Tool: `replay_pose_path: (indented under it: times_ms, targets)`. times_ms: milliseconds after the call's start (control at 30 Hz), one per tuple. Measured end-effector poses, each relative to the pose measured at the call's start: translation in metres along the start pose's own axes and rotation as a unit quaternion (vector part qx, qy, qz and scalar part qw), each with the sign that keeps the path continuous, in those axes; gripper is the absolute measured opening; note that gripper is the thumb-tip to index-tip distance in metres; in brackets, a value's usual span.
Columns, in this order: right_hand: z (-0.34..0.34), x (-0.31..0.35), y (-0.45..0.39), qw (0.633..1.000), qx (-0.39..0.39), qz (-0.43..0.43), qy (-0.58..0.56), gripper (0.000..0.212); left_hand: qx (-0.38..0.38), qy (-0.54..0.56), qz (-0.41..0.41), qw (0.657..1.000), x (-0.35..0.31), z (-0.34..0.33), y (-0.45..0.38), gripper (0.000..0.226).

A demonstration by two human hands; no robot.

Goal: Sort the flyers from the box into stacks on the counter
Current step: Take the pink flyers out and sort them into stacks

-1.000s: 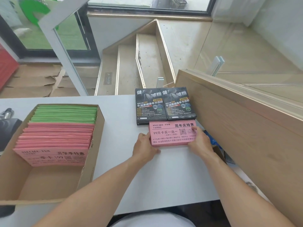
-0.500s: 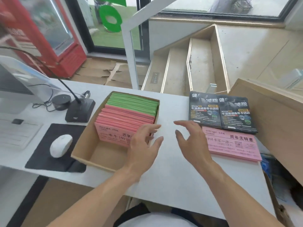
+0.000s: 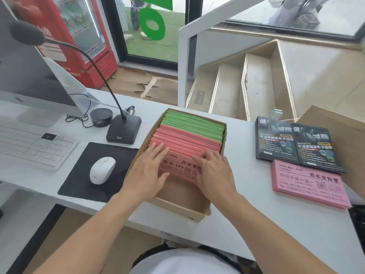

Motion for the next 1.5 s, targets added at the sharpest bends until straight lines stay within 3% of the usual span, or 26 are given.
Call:
replay_pose_path:
  times_ms: [367, 567, 767, 1033, 1200, 1300, 1367, 1433, 1500]
  targets:
    - [0.001, 0.010, 0.014, 0.995, -0.071, 0.012, 0.071, 0.034, -0.074, 0.037, 0.059, 0.995, 0.005, 0.010, 0.011, 0.051]
    - [0.004, 0.013, 0.015, 0.992, -0.081, 0.004, 0.093, 0.037, -0.073, 0.054, 0.051, 0.995, 0.004, 0.007, 0.010, 0.056]
    - [-0.002, 0.014, 0.017, 0.997, -0.055, 0.022, 0.055, 0.036, -0.060, 0.012, 0.033, 0.998, 0.007, 0.004, 0.008, 0.059]
    - [-0.006, 0.020, 0.023, 0.997, 0.046, 0.037, 0.049, 0.044, -0.044, -0.016, 0.015, 0.999, 0.005, 0.000, 0.005, 0.037]
    - [0.032, 0.016, 0.027, 0.997, -0.031, 0.033, -0.054, 0.038, -0.075, -0.001, -0.001, 0.997, 0.003, 0.017, 0.007, 0.020]
    - [0.071, 0.000, 0.032, 0.984, -0.072, 0.005, -0.165, 0.031, -0.095, 0.076, -0.023, 0.992, -0.005, 0.053, 0.009, 0.012]
    - [0.095, -0.021, 0.034, 0.952, -0.055, -0.049, -0.298, 0.025, -0.101, 0.210, -0.020, 0.972, -0.013, 0.077, 0.008, 0.012]
    - [0.113, -0.043, 0.039, 0.904, -0.035, -0.083, -0.419, 0.024, -0.108, 0.396, 0.018, 0.912, -0.024, 0.090, 0.005, 0.012]
    - [0.121, -0.064, 0.042, 0.878, -0.011, -0.095, -0.468, 0.020, -0.113, 0.505, 0.041, 0.854, -0.041, 0.087, -0.001, 0.012]
Point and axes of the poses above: each hand's wrist, its own y-axis away from the middle knuckle, its own z-axis out of the back of the hand, x = y × z, the point moved 8 cm from there along -y, towards the middle knuckle, and after that the axes turned 15 degrees about -z, right-handed, at the moved point
